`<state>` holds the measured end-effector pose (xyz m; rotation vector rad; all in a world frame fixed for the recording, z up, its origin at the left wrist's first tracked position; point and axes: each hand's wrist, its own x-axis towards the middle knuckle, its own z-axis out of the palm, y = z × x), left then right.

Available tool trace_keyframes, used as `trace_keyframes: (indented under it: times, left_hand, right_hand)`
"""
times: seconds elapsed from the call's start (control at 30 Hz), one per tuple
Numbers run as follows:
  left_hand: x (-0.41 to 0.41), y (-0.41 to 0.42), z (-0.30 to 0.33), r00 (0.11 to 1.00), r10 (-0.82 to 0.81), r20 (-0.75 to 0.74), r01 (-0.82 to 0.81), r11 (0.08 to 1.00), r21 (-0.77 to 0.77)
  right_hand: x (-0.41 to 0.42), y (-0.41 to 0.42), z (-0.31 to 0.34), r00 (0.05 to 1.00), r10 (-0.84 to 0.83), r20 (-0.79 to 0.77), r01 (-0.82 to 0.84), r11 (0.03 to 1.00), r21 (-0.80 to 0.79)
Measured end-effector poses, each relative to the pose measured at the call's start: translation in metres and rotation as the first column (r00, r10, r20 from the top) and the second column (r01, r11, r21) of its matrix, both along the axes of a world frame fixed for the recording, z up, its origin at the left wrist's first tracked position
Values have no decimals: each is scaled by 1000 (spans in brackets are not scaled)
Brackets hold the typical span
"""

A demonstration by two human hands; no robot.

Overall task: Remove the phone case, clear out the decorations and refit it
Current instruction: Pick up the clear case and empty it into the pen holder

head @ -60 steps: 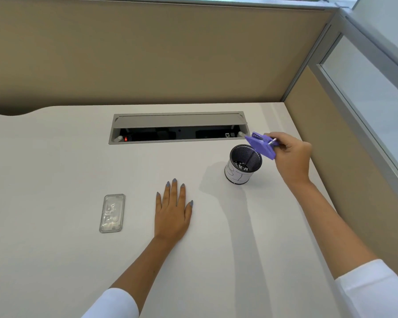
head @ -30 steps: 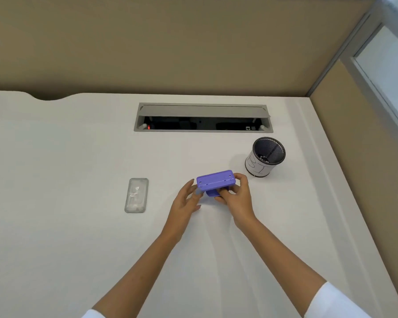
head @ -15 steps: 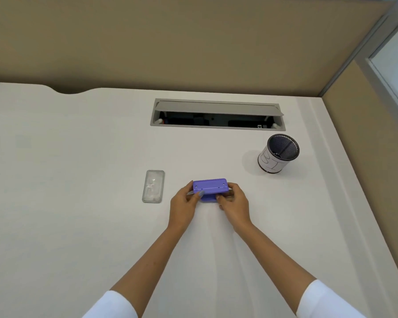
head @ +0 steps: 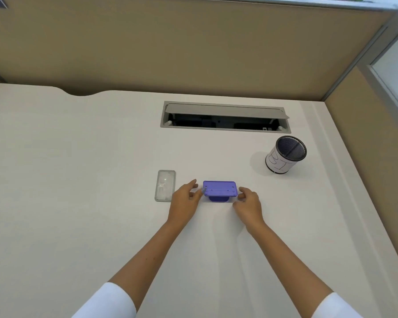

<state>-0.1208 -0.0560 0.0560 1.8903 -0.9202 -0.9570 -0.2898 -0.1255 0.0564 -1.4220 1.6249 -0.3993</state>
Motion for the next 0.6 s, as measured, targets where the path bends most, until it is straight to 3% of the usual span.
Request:
trace_keyframes:
  times: [0.13,0.23,0.4,0.47,0.6]
  left_hand:
    - [30,9,8,992,125,15,-124,991,-54]
    - [57,18,11,968,239,76,-232,969,-85]
    - [89,28,9,935,326,140,-326,945,-26]
    - [96,31,6,942,311,126,-318,947,38]
    - [99,33,2,962,252,106,-262,960,98]
  right_hand:
    - [1,-1,18,987,-159,17,160,986,-40]
    - [19,0,33,978,-203,47,209,958,-197]
    - [70,7,46,994,-3,109,41,933,-356]
    - [92,13,44,988,73,133,-27,947,-320]
    - [126,22,28,973,211,99,-204,976,-74]
